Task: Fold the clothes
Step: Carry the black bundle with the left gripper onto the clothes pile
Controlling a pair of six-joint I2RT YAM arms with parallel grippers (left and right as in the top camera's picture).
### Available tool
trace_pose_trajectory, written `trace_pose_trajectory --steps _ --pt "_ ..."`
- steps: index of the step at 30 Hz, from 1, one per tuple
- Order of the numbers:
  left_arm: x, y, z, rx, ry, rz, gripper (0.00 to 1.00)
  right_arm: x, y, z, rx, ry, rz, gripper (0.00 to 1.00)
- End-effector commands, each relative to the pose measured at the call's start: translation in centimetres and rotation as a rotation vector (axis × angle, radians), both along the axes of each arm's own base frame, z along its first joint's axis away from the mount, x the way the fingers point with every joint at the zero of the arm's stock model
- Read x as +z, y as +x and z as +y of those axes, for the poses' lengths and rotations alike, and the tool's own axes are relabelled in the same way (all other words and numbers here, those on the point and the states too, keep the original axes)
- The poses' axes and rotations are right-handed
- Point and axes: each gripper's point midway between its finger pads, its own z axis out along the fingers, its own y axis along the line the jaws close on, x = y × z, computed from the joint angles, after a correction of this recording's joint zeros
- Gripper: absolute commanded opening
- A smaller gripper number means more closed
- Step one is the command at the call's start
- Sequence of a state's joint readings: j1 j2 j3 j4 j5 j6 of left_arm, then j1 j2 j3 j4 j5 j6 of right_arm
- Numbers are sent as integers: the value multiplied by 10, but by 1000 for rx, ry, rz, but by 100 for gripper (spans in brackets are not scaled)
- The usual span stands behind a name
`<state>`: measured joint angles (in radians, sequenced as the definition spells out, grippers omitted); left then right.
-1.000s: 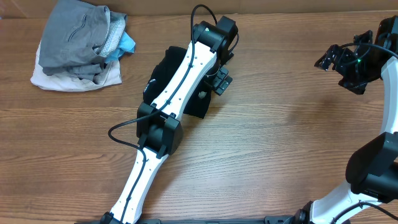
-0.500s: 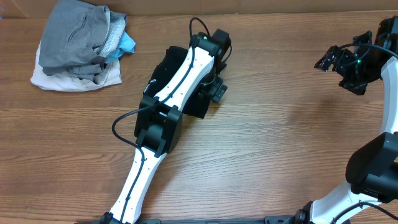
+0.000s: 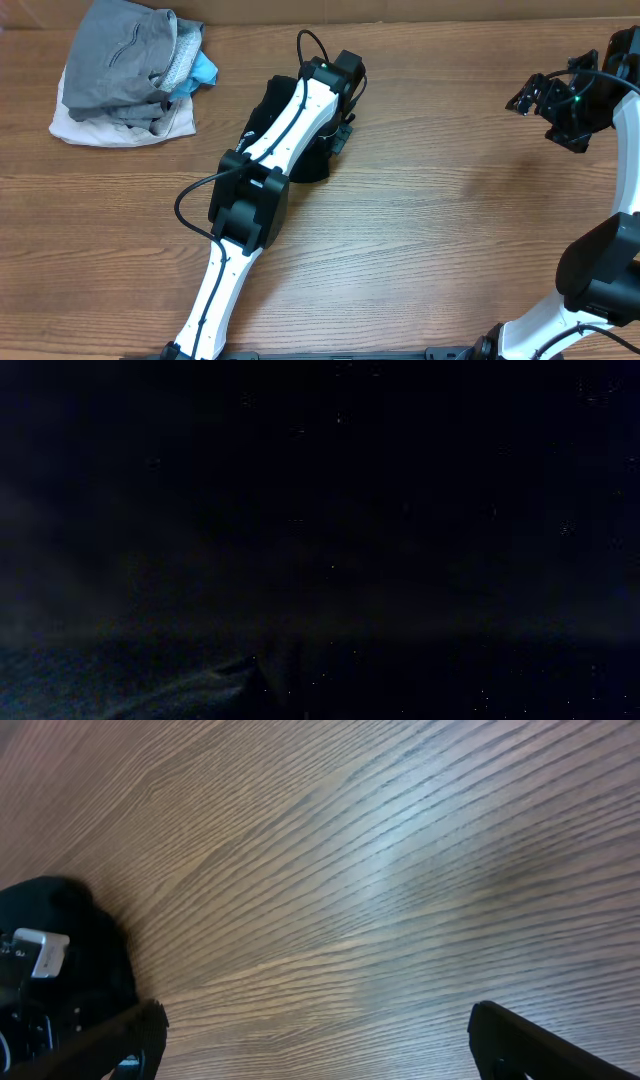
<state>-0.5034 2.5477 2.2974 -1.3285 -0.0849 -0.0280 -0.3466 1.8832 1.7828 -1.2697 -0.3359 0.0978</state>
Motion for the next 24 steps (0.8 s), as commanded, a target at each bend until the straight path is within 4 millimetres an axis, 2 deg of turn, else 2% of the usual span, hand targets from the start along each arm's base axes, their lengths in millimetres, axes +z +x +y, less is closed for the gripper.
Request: trace_pose_trajectory --steps 1,5,7,14,15,17,20,24 --pt "-28 -17 -16 19 -52 81 4 5 1 -2 16 -15 -19 100" --pt "-23 -19 -15 19 -46 90 4 5 2 -2 16 -16 -20 100" --pt "-6 -16 -11 28 -47 88 4 5 2 -2 16 -15 -20 100" --pt "85 6 1 25 -96 -25 4 5 2 -2 16 -17 -23 100" --pt "107 11 8 32 -95 -77 4 5 2 -2 16 -17 -23 100" --pt "130 20 12 25 -108 -152 4 5 2 -2 16 -17 -23 100" --pt "153 28 18 19 -105 -228 4 5 1 -2 16 -15 -19 100" --pt "185 34 42 9 -21 -334 4 5 1 -2 16 -15 -18 100"
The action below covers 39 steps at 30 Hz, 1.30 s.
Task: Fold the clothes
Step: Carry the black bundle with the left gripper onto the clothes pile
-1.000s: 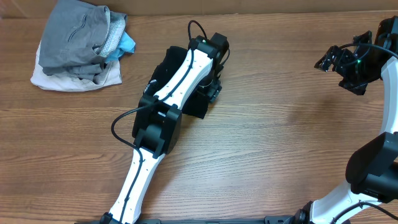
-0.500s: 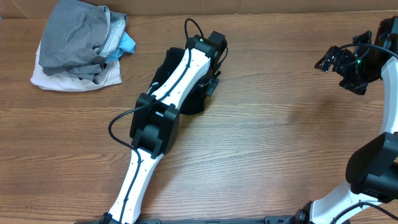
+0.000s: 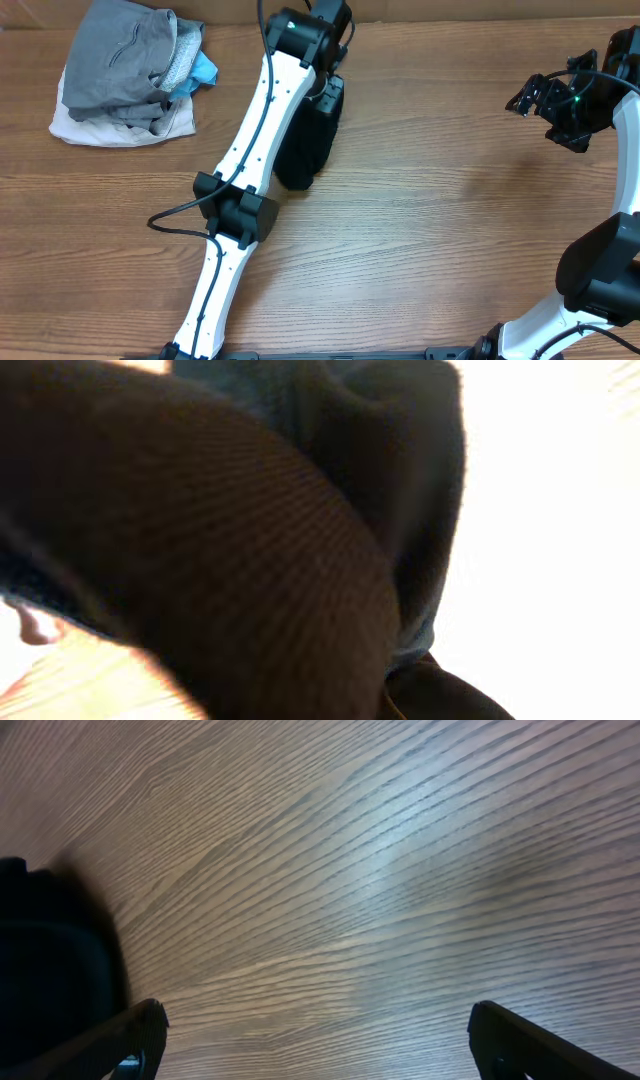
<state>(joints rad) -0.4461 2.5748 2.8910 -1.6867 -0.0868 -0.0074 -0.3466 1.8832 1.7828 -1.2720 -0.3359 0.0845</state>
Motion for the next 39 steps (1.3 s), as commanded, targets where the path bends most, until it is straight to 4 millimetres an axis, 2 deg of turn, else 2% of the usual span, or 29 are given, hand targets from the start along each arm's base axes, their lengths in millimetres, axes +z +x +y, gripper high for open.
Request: trace_pose_trajectory --steps 1,7,12,14,15,19,22,28,31,33,37,39 --pt "58 9 31 -13 98 -170 4 5 2 -2 4 -11 -19 100" --pt "112 11 75 32 209 -310 4 5 2 -2 3 -10 -16 100" --pt "174 21 122 89 301 -496 4 4 0 -1 3 -7 -8 100" --pt "203 29 139 84 345 -585 4 4 -2 -1 4 -5 -1 100" --pt "223 34 150 64 383 -647 4 3 -3 0 4 -3 2 100" --pt "265 49 178 61 475 -780 4 3 -4 0 4 -1 9 100" --pt "285 62 203 52 542 -844 4 2 -8 1 4 4 23 100" --pt "286 76 254 10 594 -834 4 0 -16 4 4 17 59 100" --pt "281 86 291 46 613 -834 4 0 -20 6 4 23 76 100" --pt "276 90 323 92 627 -830 4 -1 -22 6 4 26 84 100" --pt "256 97 360 103 589 -806 4 -1 -23 7 4 29 90 100" --pt "238 102 381 114 574 -776 4 -1 -24 7 4 30 94 100"
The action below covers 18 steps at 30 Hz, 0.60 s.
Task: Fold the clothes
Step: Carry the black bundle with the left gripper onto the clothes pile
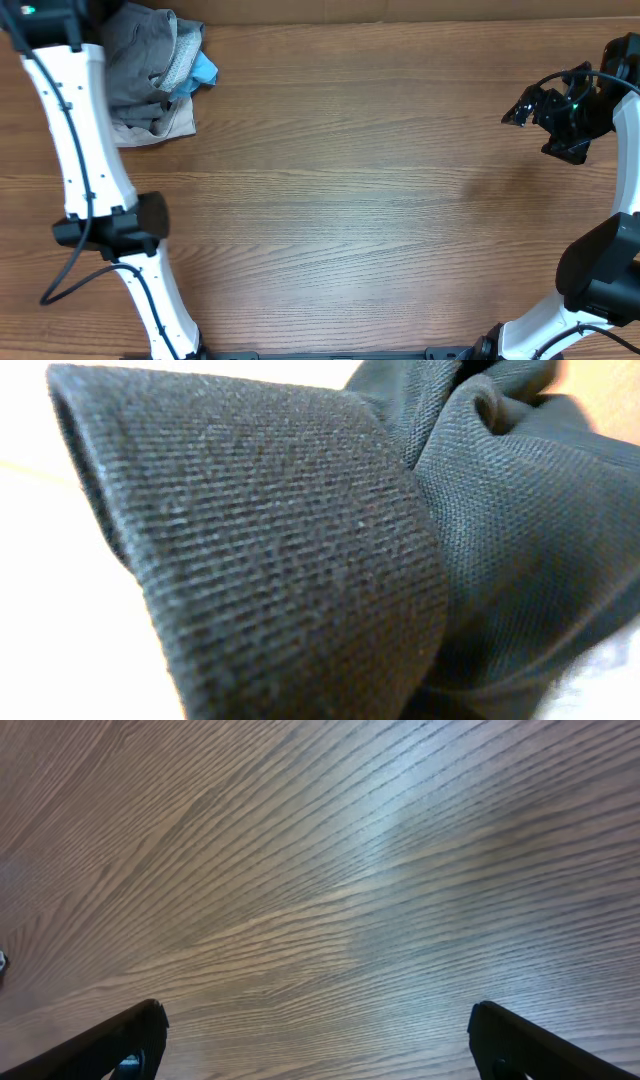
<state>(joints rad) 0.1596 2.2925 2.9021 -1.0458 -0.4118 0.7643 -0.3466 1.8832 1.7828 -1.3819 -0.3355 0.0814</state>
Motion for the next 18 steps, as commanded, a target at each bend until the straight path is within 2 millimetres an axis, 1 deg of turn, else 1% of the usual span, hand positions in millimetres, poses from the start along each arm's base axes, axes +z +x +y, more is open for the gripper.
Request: trace_pose_trajectory --steps 1,3,4,5,7,10,12,15,18 --pt "-24 13 26 -30 -27 24 4 4 0 -1 1 -5 -8 100" --pt "-40 18 45 -3 -38 38 4 4 -1 -1 1 -5 -6 100" --pt "-48 20 51 5 -47 42 4 4 -1 -1 1 -5 -5 100" --pt "-60 27 55 -3 -70 46 4 4 -1 -1 1 -4 -5 100" --pt "-76 38 57 -22 -113 40 4 4 -1 -1 1 -4 -5 100" --pt "-99 48 60 -8 -149 46 4 4 -1 -1 1 -4 -5 100" --pt "-107 53 62 -2 -159 42 4 4 -1 -1 1 -4 -5 100" --pt "-99 53 72 35 -180 -16 4 4 -1 -1 2 -4 -5 100" --pt "-80 45 97 130 -143 -87 4 4 0 -1 2 -6 -9 100"
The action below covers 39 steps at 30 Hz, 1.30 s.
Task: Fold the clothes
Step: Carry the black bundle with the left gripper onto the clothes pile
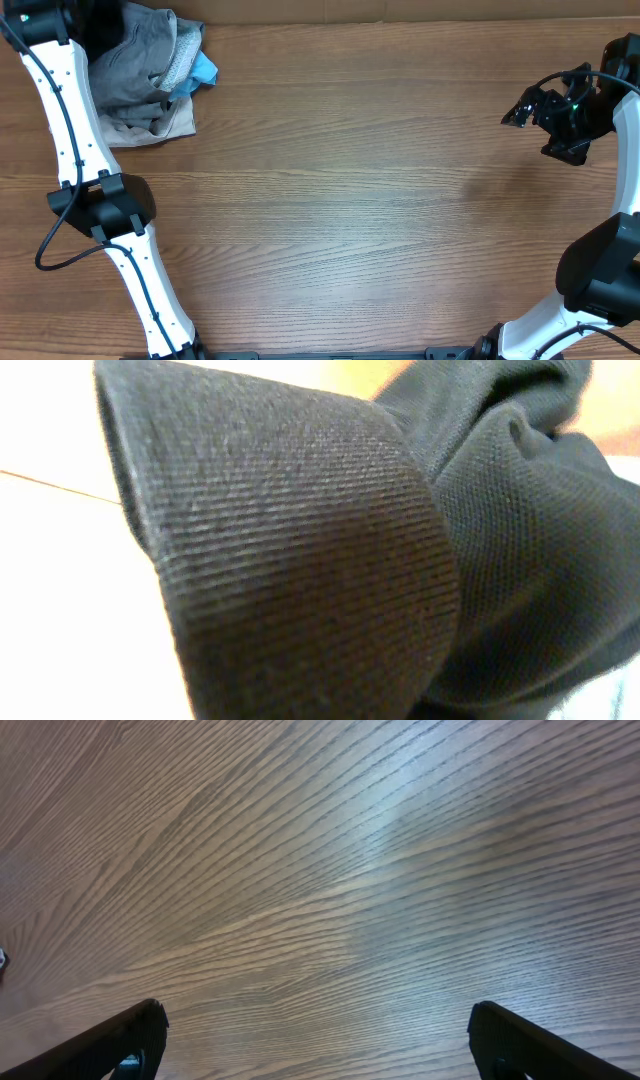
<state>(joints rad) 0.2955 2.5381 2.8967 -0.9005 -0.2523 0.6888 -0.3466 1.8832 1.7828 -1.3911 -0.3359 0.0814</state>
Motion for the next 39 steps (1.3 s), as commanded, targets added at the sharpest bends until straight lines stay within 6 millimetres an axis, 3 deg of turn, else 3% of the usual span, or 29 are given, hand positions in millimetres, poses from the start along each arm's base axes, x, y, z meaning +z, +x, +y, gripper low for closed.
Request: trace_pose_trajectory --steps 1,9,14,22,28,29,32,33,35,36,37,39 --pt "46 -16 31 132 25 -133 4 4 2 -2 2 -10 -19 100" --pt "42 -34 65 187 -4 -134 4 4 3 -2 2 -11 -21 100" --pt "35 -28 54 114 -85 -139 4 4 3 -2 1 -10 -22 100" --pt "1 -8 -42 -69 -460 -98 4 4 3 -2 2 -10 -21 100" --pt "-30 -14 -111 -59 -613 35 4 4 3 -2 2 -11 -21 100" --pt "-41 -18 -131 -55 -645 84 4 4 3 -2 2 -11 -21 100" --pt "-61 -23 -162 -66 -671 170 5 4 3 -2 2 -11 -21 100" --pt "-75 -23 -178 -79 -676 217 9 4 3 -2 2 -11 -21 100" --pt "-90 -22 -192 -90 -678 258 13 4 3 -2 2 -10 -20 100" --pt "-99 -22 -198 -92 -677 280 23 4 2 -2 2 -10 -19 100" --pt "-106 -21 -202 -95 -678 295 43 4 2 -2 2 -10 -19 100" --pt "-121 -19 -208 -96 -680 324 96 4 2 -2 2 -10 -18 100"
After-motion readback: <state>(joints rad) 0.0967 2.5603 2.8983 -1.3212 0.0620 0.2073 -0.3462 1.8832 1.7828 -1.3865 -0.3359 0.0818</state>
